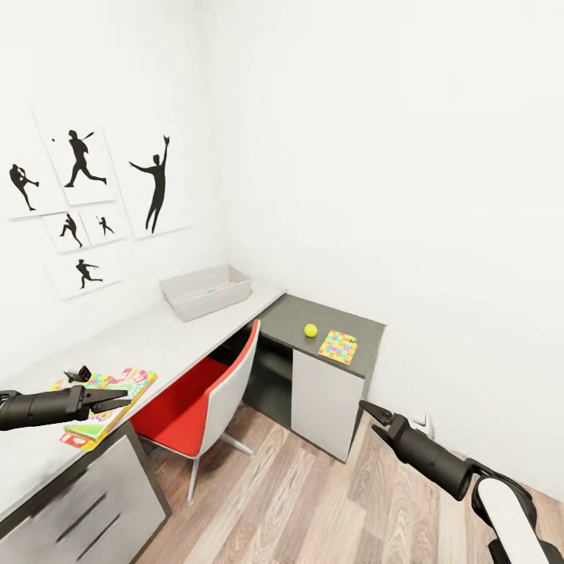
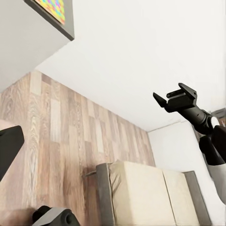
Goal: Put all the toys in the child's room - the three board games (two on the bed and one on the table), the two jigsaw puzzles on the table, and the tennis ball on the table - inside the toy box on the table in the child's room.
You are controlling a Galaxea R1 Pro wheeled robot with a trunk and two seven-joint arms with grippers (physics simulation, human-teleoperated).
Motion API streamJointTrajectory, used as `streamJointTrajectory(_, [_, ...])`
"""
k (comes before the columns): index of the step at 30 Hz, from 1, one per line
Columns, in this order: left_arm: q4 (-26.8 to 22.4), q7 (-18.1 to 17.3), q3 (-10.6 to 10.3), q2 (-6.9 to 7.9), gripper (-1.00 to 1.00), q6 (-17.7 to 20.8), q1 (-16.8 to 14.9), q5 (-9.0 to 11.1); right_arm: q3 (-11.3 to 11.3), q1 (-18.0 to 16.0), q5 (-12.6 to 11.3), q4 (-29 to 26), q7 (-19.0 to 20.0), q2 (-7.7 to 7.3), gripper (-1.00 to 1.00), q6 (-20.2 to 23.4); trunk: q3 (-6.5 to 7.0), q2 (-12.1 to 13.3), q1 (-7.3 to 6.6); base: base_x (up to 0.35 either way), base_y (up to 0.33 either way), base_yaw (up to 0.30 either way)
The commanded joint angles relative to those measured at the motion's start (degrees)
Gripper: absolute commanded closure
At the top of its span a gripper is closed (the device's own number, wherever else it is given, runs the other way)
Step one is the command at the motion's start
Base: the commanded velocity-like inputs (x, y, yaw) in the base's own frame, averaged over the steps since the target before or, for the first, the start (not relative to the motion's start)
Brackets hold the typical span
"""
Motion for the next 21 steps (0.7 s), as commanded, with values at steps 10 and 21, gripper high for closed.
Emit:
streamJointTrajectory(10, [0.0, -0.2, -0.3, 0.09, -1.00, 0.6, -0.1, 0.2, -0.2, -0.1, 0.4, 0.0, 0.4, 0.02, -1.00, 0.3, -0.14, -0.1, 0.03, -0.042, 0.001, -0.278])
streamJointTrajectory(21, [0.0, -0.2, -0.3, 0.09, -1.00, 0.6, -0.1, 0.2, -0.2, 0.0, 0.4, 0.1, 0.4, 0.02, -1.00, 0.3, -0.14, -0.1, 0.03, -0.002, 0.000, -0.278])
